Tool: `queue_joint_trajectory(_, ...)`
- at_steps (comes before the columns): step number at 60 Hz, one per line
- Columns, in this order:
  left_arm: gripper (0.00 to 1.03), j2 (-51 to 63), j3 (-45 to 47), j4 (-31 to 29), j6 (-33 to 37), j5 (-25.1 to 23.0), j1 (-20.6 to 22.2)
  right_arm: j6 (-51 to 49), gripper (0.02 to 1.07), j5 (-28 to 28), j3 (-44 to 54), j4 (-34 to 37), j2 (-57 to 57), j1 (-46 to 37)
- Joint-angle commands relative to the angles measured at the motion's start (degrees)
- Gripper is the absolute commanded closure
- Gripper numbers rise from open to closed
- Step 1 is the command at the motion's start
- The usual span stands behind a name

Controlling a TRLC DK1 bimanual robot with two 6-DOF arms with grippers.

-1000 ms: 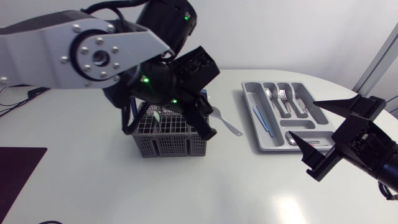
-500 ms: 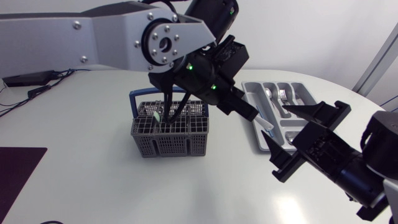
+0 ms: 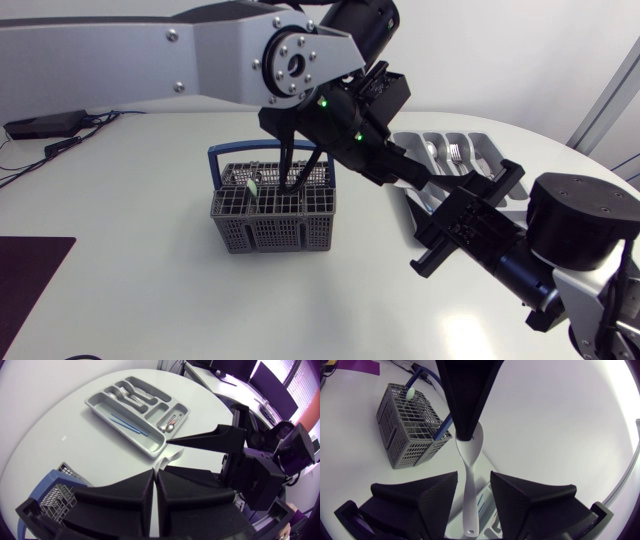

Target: Unload the cutlery basket into the drawer organizer.

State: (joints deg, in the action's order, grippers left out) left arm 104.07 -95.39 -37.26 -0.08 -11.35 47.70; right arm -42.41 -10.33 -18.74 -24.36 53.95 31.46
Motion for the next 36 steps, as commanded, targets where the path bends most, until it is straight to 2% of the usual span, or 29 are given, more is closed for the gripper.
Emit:
queue_joint_trajectory(1, 1.00, 1.48, -2.34, -0.71, -1.42, -0.42, -0.42, 0.31, 0.74, -0.31, 1.08, -1.57, 1.33, 0.53)
queue_joint_trajectory(6, 1.00, 1.75, -2.60, -0.89, -1.51, -0.42, -0.51, 0.14, 0.81, -0.31, 1.08, -1.74, 1.33, 0.44)
queue_joint_trajectory(12, 1.00, 1.84, -2.69, -0.98, -1.42, -0.42, -0.77, 0.14, 0.82, -0.31, 1.25, -1.74, 1.33, 0.44)
queue_joint_trajectory(15, 1.00, 2.01, -2.69, -0.98, -1.42, -0.51, -0.94, 0.05, 0.88, -0.31, 1.43, -1.83, 1.33, 0.27)
queue_joint_trajectory(21, 1.00, 2.19, -2.52, -1.15, -1.51, -0.86, -1.12, -0.21, 0.92, -0.31, 1.43, -1.83, 1.51, 0.00)
queue_joint_trajectory(36, 1.00, 2.19, -2.43, -1.24, -1.77, -0.95, -0.77, -0.13, 0.94, 0.04, 1.52, -1.83, 2.03, -0.17)
